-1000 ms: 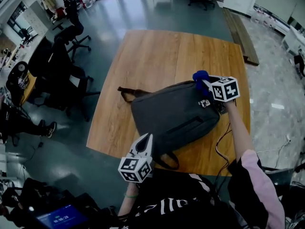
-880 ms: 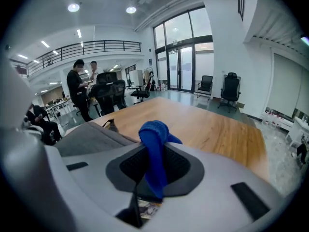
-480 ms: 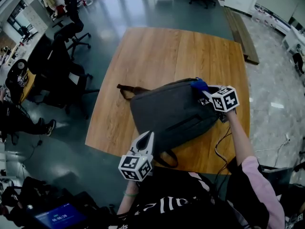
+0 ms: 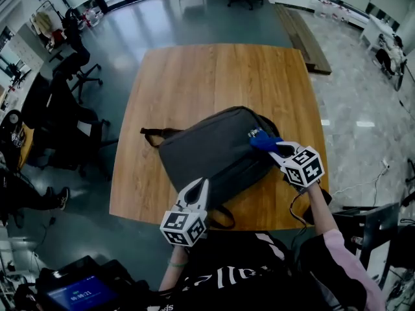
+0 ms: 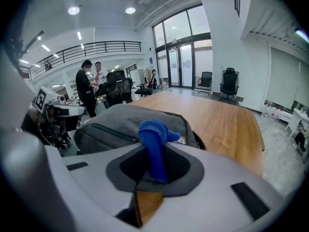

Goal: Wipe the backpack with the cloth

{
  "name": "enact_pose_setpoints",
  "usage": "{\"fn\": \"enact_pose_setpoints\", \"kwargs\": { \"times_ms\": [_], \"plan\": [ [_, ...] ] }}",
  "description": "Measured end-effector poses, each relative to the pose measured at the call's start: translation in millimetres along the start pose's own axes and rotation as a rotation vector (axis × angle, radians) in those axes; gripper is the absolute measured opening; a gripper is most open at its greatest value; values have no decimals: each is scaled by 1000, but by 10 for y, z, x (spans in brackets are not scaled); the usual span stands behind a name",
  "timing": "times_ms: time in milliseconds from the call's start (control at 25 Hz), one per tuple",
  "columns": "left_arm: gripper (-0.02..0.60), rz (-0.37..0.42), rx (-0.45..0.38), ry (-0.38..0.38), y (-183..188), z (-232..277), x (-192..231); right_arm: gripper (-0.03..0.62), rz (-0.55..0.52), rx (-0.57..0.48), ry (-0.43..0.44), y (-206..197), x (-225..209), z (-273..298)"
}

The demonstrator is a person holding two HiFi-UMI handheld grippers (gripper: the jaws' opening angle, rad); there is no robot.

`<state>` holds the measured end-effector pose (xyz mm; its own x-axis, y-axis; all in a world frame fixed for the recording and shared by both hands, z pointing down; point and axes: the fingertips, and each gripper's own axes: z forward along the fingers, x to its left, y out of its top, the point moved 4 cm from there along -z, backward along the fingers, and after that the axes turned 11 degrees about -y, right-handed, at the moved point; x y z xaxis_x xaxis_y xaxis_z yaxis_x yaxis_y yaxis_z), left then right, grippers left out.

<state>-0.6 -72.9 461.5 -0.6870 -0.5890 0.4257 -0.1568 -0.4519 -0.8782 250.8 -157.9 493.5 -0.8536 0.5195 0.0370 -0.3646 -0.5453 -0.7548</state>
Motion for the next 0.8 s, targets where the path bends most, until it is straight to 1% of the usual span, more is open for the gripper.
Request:
{"fn": "enact_pose_setpoints", "kwargs": {
  "times_ms": [120, 240, 440, 560, 680, 800],
  "plan": [
    [-3, 12, 9, -36, -59, 159, -46, 66, 38, -1, -21, -274, 55, -172],
    [-3, 24, 25, -66, -69, 245, -102, 67, 84, 15, -23, -498, 161, -326],
    [-3, 33, 42, -92, -59, 316, -220, 67, 134, 31, -35, -683, 154, -493],
    [-3, 34, 46, -99, -109, 373, -197, 66, 134, 1, -56, -619, 49, -485],
    [-3, 33, 49, -99, -58, 358, -222, 67, 116, -44, -79, -364, -105, -559],
    [-3, 31, 50, -95, -32, 353, -247, 66, 85, -77, -112, -108, -374, -546]
  ]
}}
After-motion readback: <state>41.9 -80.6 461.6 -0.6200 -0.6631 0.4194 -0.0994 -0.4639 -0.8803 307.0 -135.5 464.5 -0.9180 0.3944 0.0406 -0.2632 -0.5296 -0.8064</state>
